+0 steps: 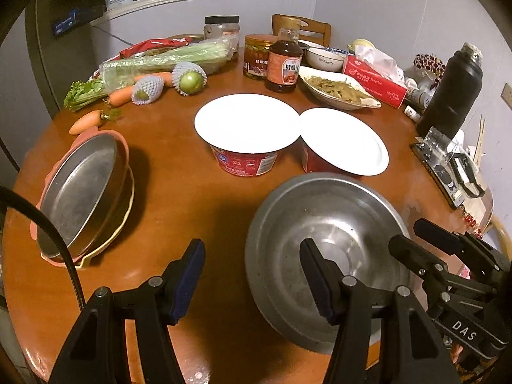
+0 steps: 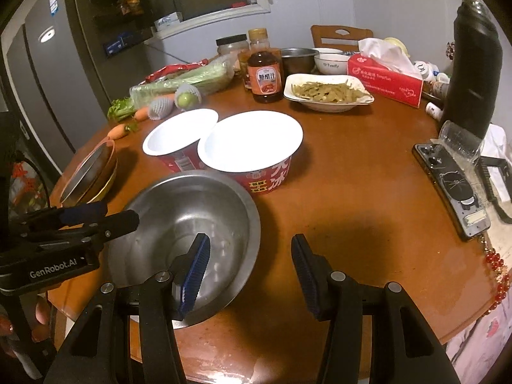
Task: Organize plates and bowls
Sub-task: 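Grasp the rim of the steel mixing bowl with the left gripper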
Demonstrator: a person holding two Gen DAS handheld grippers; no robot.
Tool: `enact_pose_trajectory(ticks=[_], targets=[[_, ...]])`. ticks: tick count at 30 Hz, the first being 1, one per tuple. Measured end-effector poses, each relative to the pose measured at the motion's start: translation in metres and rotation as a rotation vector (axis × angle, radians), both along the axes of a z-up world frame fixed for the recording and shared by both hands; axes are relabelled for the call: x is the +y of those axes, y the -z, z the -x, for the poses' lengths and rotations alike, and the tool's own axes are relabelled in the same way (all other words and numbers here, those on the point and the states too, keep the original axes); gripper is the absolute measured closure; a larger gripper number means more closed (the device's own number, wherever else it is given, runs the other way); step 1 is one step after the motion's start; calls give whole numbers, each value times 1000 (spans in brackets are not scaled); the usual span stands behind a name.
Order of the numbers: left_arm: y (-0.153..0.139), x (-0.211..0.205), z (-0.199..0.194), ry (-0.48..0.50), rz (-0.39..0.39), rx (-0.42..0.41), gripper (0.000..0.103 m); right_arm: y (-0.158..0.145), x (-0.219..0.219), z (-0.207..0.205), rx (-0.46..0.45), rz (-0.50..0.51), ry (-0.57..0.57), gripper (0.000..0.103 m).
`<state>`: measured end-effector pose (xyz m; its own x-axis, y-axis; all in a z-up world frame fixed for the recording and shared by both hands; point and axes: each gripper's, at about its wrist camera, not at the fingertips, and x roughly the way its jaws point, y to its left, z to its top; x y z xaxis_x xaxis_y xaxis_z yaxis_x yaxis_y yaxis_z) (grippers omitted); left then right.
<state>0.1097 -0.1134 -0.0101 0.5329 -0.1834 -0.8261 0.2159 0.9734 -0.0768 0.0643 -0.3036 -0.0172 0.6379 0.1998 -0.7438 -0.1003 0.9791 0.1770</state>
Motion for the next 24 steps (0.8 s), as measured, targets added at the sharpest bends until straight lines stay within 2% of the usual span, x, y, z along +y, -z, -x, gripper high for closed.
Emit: enact_pose_trajectory(ticks=[3, 5, 9, 13, 15, 24], targets=[[4, -3, -2, 11, 8, 9, 42, 6, 1, -2, 11, 3, -8, 50], [7, -5, -4, 14, 15, 12, 42, 10, 3, -4, 13, 9, -13, 58], [12, -6, -7, 25, 26, 20, 42, 13, 6, -7, 16, 18, -21, 66], [17, -8, -8, 43, 41, 35, 49, 15, 11, -7, 20, 23, -38, 74], [18, -10, -8, 55, 48, 39, 56, 14, 14, -7, 15, 30, -48, 75], [14, 3, -2, 41, 54, 37, 57, 8, 24, -5, 6, 54, -65, 75]])
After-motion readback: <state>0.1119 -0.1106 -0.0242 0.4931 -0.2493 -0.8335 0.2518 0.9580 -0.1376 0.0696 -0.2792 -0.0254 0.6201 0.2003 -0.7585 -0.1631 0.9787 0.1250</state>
